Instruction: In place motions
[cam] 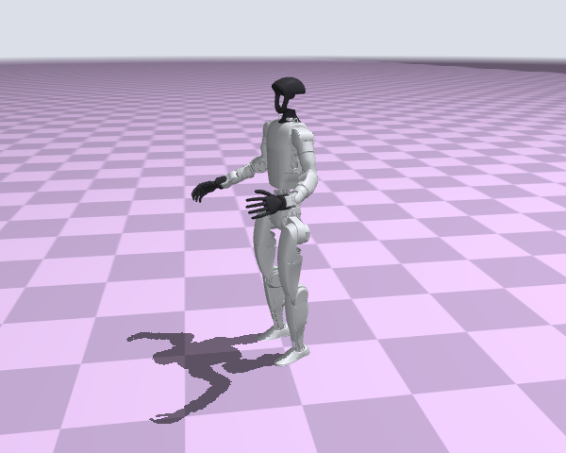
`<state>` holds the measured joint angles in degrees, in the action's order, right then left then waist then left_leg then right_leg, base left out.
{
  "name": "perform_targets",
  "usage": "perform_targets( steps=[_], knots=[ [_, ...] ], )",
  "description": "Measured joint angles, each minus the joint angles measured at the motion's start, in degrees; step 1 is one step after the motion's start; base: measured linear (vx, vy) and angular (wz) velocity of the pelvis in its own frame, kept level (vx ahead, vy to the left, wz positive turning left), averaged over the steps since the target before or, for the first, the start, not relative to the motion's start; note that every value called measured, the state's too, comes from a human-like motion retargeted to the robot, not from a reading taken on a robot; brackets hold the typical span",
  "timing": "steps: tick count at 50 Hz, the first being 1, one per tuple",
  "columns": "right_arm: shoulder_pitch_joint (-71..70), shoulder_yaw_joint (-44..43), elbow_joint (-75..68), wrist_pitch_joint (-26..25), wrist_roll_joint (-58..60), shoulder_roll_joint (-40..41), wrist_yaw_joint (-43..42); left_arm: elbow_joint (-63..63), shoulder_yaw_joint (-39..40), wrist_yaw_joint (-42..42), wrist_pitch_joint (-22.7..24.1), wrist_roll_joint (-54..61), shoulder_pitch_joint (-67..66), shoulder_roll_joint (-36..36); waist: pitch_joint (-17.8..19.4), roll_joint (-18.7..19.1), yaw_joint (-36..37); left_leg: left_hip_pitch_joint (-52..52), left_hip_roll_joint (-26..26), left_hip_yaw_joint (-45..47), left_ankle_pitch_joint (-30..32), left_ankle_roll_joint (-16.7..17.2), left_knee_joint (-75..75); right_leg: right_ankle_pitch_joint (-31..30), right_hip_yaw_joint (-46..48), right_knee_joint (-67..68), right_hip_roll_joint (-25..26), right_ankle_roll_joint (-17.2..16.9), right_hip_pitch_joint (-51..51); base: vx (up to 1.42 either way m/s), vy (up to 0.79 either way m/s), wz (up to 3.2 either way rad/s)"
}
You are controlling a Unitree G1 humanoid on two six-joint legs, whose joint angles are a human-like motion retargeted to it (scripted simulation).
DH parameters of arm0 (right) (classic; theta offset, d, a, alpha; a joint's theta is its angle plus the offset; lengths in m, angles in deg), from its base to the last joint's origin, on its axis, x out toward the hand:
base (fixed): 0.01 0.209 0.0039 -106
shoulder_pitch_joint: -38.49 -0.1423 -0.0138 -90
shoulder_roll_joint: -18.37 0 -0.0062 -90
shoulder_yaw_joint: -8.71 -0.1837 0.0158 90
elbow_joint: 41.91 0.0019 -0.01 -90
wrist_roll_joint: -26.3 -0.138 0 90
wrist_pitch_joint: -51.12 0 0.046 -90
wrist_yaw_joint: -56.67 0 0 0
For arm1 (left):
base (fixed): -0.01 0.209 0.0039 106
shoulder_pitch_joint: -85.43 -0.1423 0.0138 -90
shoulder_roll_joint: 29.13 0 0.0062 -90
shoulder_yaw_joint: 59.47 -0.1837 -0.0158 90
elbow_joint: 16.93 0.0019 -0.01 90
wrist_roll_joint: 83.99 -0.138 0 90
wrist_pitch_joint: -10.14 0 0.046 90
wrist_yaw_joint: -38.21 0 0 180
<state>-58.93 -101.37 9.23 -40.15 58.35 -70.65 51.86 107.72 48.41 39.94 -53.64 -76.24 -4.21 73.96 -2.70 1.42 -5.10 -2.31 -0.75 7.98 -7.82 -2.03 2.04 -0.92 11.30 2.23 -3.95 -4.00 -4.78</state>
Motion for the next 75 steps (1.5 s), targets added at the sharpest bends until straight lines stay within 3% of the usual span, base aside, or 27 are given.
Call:
perform_targets(
  steps=[3, 5, 8, 12, 15, 17, 20, 25, 30, 35, 41, 45, 50, 55, 61, 68, 75],
  knots=[
    [2.65, -1.32, -13.54, -10.13, 7.79, 2.85, 19.03, 11.23, -3.27, 4.01, -2.08, -14.37, -4.38, -3.28, 0.78, 0.21, 0.09, -0.38, 0.05, 0.12, -0.06, -0.05, -0.06, 0.00, -0.15, 0.00, 0.08, -0.01, -0.26, 0.00, 0.00, 0.00],
    [4.16, -2.28, -23.09, -12.99, 10.53, 4.39, 26.70, 20.05, -6.74, 4.59, -5.60, -22.65, -6.01, -5.29, 1.28, 0.22, 0.10, -0.54, 0.00, 0.07, -0.07, -0.07, -0.10, 0.02, -0.07, -0.01, 0.04, -0.02, -0.43, 0.00, 0.00, 0.00],
    [4.97, -5.76, -41.87, -11.26, 7.48, 4.83, 23.90, 34.26, -11.43, 2.53, -8.81, -31.01, -6.23, -9.48, 1.88, 0.28, 0.46, -0.57, -0.04, -0.07, -0.03, -0.08, -0.11, 0.09, 0.20, -0.04, -0.03, -0.10, -0.62, 0.00, 0.00, 0.00],
    [8.44, -10.68, -57.35, -13.55, -6.59, 6.74, 14.65, 48.93, -14.52, -0.25, -13.70, -38.27, -6.59, -14.25, 2.06, 0.48, 0.91, -0.08, -0.11, -0.40, 0.01, -0.05, -0.09, 0.22, 0.63, -0.11, -0.19, -0.22, -0.43, 0.01, 0.00, 0.02],
    [13.25, -13.15, -58.54, -14.00, -22.20, 9.30, 11.73, 56.20, -13.57, -4.46, -20.14, -40.97, -7.34, -18.02, 1.92, 0.08, 0.86, 0.57, -0.34, -0.83, 0.05, 0.00, 0.03, 0.33, 1.01, -0.17, -0.45, -0.27, -0.15, 0.04, -0.02, 0.07],
    [15.28, -14.90, -58.54, -12.98, -31.79, 10.60, 10.99, 58.39, -12.86, -5.85, -21.85, -38.28, -9.17, -19.92, 1.90, -0.30, 0.57, 0.83, -0.46, -1.12, 0.10, 0.03, 0.09, 0.37, 1.22, -0.21, -0.57, -0.29, -0.08, 0.04, -0.05, 0.07],
    [16.49, -17.63, -58.54, -12.90, -41.71, 11.20, 9.94, 59.01, -11.04, -5.38, -22.63, -32.79, -12.27, -22.52, 1.96, -0.59, 0.04, 1.01, -0.38, -1.20, 0.12, 0.04, 0.12, 0.35, 1.19, -0.20, -0.54, -0.33, 0.08, 0.00, 0.00, 0.00],
    [12.97, -22.54, -58.54, -14.09, -47.54, 7.85, 8.91, 55.92, -9.69, -2.34, -22.70, -32.13, -15.44, -23.16, 2.14, -1.07, -1.25, 1.99, 0.10, -1.43, 0.04, 0.61, 0.94, 0.15, 1.15, -0.06, -0.82, -0.41, 0.73, -0.04, 0.02, -0.01],
    [2.93, -34.84, -52.73, -16.46, -48.02, -0.61, 9.69, 50.77, -12.64, -0.61, -23.28, -38.62, -16.05, -18.89, 2.42, -1.78, 0.06, 1.80, -0.18, -0.73, 0.16, 0.12, 0.43, -0.34, 0.27, 0.13, -0.68, -0.45, 1.65, -0.05, 0.00, -0.11],
    [-7.15, -40.30, -41.86, -16.62, -44.50, -17.95, 8.63, 45.86, -13.68, 0.39, -23.95, -42.03, -14.93, -15.17, 1.37, -3.20, 1.04, 2.51, -0.88, -0.93, 0.49, 0.15, 0.51, -0.54, 0.57, 0.02, -1.59, -0.71, 2.16, 0.00, -0.02, 0.04],
    [-19.79, -32.17, -23.19, -18.41, -32.20, -37.38, -2.84, 44.47, -14.20, 0.63, -22.40, -38.07, -12.05, -13.72, -0.14, -5.52, 3.06, 3.83, -1.82, -2.30, 1.00, 0.38, 0.83, -0.15, 2.64, -0.24, -2.81, -0.98, 1.92, 0.00, -0.12, 0.29],
    [-29.66, -15.38, -6.54, -21.21, -19.89, -46.80, -9.22, 46.35, -14.05, 2.83, -22.79, -35.91, -10.95, -14.08, -1.28, -5.65, 2.83, 4.05, -1.91, -2.12, 1.02, 0.49, 0.65, -0.01, 2.91, -0.29, -3.00, -1.00, 2.07, 0.00, -0.06, 0.07],
    [-37.00, 3.33, 20.54, -21.94, 9.02, -56.05, -13.31, 47.42, -13.70, 4.80, -23.87, -38.64, -10.95, -14.37, -1.49, -5.30, 2.09, 3.29, -1.68, -1.14, 0.58, 0.41, 0.41, 0.01, 1.95, -0.27, -2.65, -0.76, 2.02, 0.02, -0.03, -0.11],
    [-41.12, 14.02, 48.35, -13.11, 28.80, -67.36, -23.64, 47.83, -14.37, 5.31, -24.14, -40.95, -10.92, -14.52, -1.44, -5.69, 2.79, 2.42, -1.34, -0.69, 0.12, 0.34, 0.07, 0.26, 1.62, -0.14, -2.16, -0.58, 1.69, 0.00, 0.00, 0.00],
    [-49.26, 30.16, 74.23, 2.99, 29.99, -73.64, -33.79, 48.57, -15.00, 6.17, -24.49, -41.66, -10.75, -14.32, -1.89, -6.85, 3.45, 1.92, -1.09, -1.20, -0.22, 0.32, -0.05, 0.76, 2.21, -0.04, -1.74, -0.47, 1.01, 0.03, -0.01, 0.05],
    [-51.61, 35.95, 75.04, 11.04, 23.79, -69.49, -41.07, 49.95, -13.44, 5.74, -24.82, -40.88, -11.73, -16.87, -2.68, -5.37, 2.62, 2.03, -0.98, -1.45, -0.39, 0.22, -0.12, 0.98, 2.44, -0.16, -1.52, -0.51, 0.98, 0.00, 0.00, 0.00],
    [-43.46, 24.66, 63.74, 6.36, 26.56, -67.30, -41.27, 52.73, -11.28, 5.32, -26.33, -40.04, -12.14, -17.96, -3.34, -3.99, 0.79, 2.42, -0.98, -1.00, -0.55, 0.10, -0.06, 0.90, 2.11, -0.26, -1.60, -0.62, 1.58, 0.00, 0.00, 0.00]
  ],
)
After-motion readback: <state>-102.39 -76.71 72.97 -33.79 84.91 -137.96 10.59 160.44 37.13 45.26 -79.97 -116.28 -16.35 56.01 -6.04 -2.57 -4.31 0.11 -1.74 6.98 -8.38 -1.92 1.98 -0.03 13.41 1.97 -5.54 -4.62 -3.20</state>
